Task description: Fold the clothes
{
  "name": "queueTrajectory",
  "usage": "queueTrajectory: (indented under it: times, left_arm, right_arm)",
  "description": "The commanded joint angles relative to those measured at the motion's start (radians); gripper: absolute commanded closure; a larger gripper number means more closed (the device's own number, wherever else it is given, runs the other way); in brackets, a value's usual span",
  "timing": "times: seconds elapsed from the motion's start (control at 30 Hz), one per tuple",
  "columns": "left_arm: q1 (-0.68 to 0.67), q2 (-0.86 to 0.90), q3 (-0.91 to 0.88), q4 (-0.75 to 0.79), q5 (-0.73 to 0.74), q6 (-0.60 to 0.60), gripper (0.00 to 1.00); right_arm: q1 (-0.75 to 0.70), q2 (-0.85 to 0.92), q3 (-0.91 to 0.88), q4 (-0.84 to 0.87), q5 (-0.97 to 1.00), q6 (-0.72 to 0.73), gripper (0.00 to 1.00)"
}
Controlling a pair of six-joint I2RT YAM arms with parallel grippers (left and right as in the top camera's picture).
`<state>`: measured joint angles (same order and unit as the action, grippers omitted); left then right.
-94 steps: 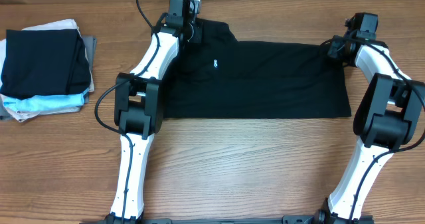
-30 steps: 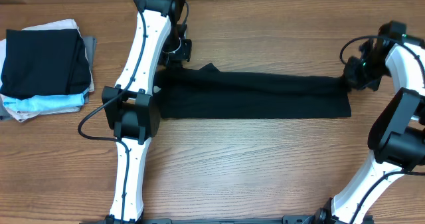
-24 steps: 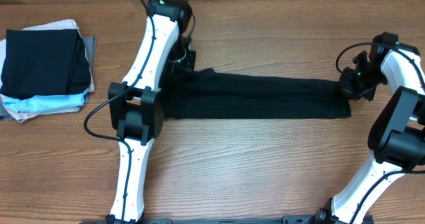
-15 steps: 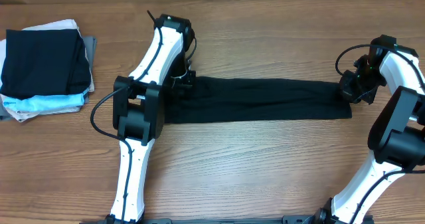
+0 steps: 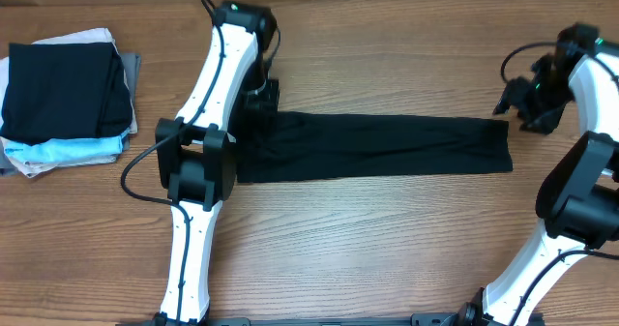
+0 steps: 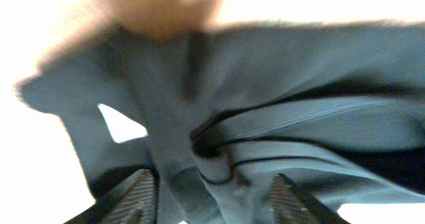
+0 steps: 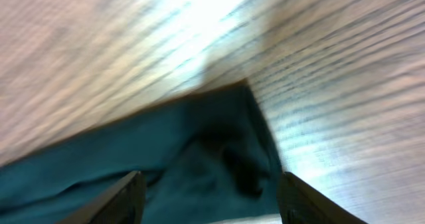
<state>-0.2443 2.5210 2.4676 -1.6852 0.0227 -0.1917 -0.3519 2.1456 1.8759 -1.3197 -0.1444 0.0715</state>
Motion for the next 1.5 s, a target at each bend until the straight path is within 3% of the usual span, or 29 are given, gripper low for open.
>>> queueTrajectory:
  times: [0.0, 0.07, 0.1, 0.13, 0.17, 0.2, 0.23, 0.27, 0.33, 0.5, 0.83, 1.17, 1.47]
  left_arm:
    - [0.002, -0.079, 0.105, -0.005, 0.050, -0.026, 0.28]
    - [-0.001, -0.092, 0.120, -0.005, 0.089, -0.026, 0.29]
    - [-0.003, -0.095, 0.120, -0.005, 0.108, -0.025, 0.36]
    - [-0.006, -0.095, 0.120, -0.005, 0.118, -0.024, 0.53]
    - [-0.009, -0.095, 0.119, -0.005, 0.131, -0.020, 0.77]
    - [-0.013, -0.092, 0.114, -0.005, 0.143, -0.022, 0.96]
    - [-0.018, -0.091, 0.108, -0.004, 0.155, -0.021, 0.96]
    - [-0.022, -0.088, 0.102, -0.004, 0.159, -0.021, 0.96]
    - [-0.033, -0.088, 0.080, 0.001, 0.153, -0.019, 0.96]
    - [-0.053, -0.088, -0.016, 0.062, 0.150, -0.018, 0.96]
    - [-0.042, -0.088, -0.275, 0.182, 0.154, -0.018, 0.96]
    - [-0.042, -0.088, -0.302, 0.213, 0.154, -0.018, 0.96]
    - [-0.035, -0.088, -0.302, 0.213, 0.154, -0.018, 0.96]
  right_arm:
    - [0.011, -0.061, 0.111, -0.070, -0.031, -0.020, 0.32]
    - [0.018, -0.068, 0.140, -0.118, -0.048, -0.019, 0.33]
    - [0.025, -0.072, 0.142, -0.140, -0.071, -0.020, 0.34]
    - [0.031, -0.073, 0.141, -0.161, -0.096, -0.020, 0.39]
    - [0.039, -0.073, 0.140, -0.180, -0.122, -0.020, 0.45]
    - [0.052, -0.072, 0.133, -0.195, -0.151, -0.020, 0.57]
    - [0.066, -0.072, 0.123, -0.200, -0.178, -0.020, 0.75]
    - [0.083, -0.072, 0.114, -0.201, -0.205, -0.023, 0.85]
    - [0.130, -0.072, 0.087, -0.185, -0.267, -0.051, 0.96]
    - [0.268, -0.071, -0.005, -0.087, -0.303, -0.071, 0.96]
    - [0.520, -0.069, -0.256, 0.253, -0.388, 0.029, 0.96]
    - [0.623, -0.068, -0.414, 0.567, -0.270, 0.274, 0.96]
    - [0.652, -0.068, -0.477, 0.681, -0.248, 0.300, 0.96]
